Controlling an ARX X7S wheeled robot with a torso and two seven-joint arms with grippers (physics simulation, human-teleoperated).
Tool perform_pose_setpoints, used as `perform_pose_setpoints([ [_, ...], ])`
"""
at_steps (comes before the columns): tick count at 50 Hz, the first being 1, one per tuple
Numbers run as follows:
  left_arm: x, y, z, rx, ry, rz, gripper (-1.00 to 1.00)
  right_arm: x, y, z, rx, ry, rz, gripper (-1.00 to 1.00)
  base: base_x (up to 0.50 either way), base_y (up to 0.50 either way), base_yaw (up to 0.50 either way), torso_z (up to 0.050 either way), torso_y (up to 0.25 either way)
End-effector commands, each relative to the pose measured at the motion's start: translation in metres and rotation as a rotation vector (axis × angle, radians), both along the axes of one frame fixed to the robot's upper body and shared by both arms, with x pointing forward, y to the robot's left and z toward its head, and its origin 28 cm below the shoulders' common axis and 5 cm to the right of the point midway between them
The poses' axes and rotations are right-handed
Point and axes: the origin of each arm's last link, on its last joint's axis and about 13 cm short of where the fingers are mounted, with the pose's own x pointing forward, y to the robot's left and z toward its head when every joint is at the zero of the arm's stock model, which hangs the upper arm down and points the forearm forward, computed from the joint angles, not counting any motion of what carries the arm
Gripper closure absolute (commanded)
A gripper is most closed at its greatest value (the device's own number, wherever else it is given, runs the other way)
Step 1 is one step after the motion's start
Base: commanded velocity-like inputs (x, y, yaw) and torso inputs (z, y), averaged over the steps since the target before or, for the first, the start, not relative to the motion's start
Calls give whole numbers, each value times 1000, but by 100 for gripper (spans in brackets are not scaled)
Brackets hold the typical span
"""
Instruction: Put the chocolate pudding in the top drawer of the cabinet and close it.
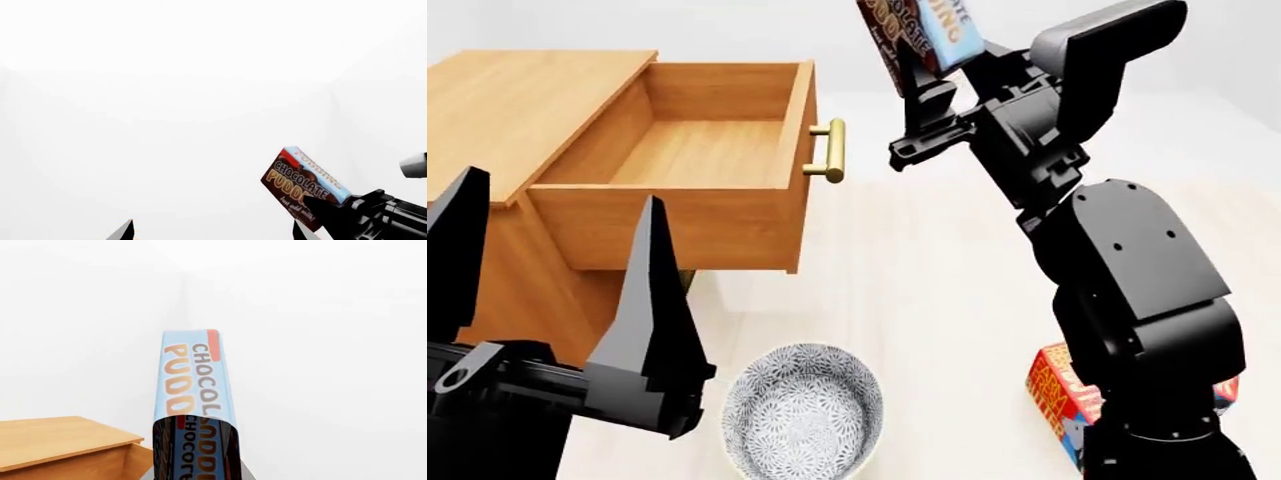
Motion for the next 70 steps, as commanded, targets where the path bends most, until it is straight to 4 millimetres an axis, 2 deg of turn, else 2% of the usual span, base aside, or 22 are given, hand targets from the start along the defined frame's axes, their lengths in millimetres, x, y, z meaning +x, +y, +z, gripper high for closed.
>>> perform_pose_setpoints([
  [1, 0, 3, 5, -7, -11, -2, -100, 5, 6, 15, -48, -42, 5, 100, 0, 0, 0, 0, 0],
  [16, 7, 4, 17, -18, -18, -7, -100, 22, 3, -3, -95, -19, 0, 100, 0, 0, 0, 0, 0],
  [26, 7, 6, 23, -34, -29, 11, -100, 23, 2, -17, -131, -8, 19, 100, 0, 0, 0, 0, 0],
  [44, 8, 6, 20, -37, -18, 10, -100, 24, 2, -18, -105, -48, 55, 100, 0, 0, 0, 0, 0],
  [61, 9, 6, 17, -37, -9, 10, -100, 23, 5, -20, 135, 69, 209, 100, 0, 0, 0, 0, 0],
  [62, 9, 6, 17, -37, -9, 10, -100, 24, 6, -18, 153, 77, 217, 100, 0, 0, 0, 0, 0],
  [64, 9, 6, 17, -38, -9, 10, -100, 41, 28, 30, 197, 91, 234, 100, 0, 0, 0, 0, 0],
  [65, 9, 6, 17, -39, -8, 10, -100, 48, 35, 45, 216, 98, 243, 100, 0, 0, 0, 0, 0],
  [67, 9, 6, 17, -39, -8, 10, -100, 55, 43, 59, 251, 111, 260, 100, 0, 0, 0, 0, 0],
  [70, 8, 6, 17, -39, -8, 9, -100, 58, 49, 65, 263, 115, 272, 100, 0, 0, 0, 0, 0],
])
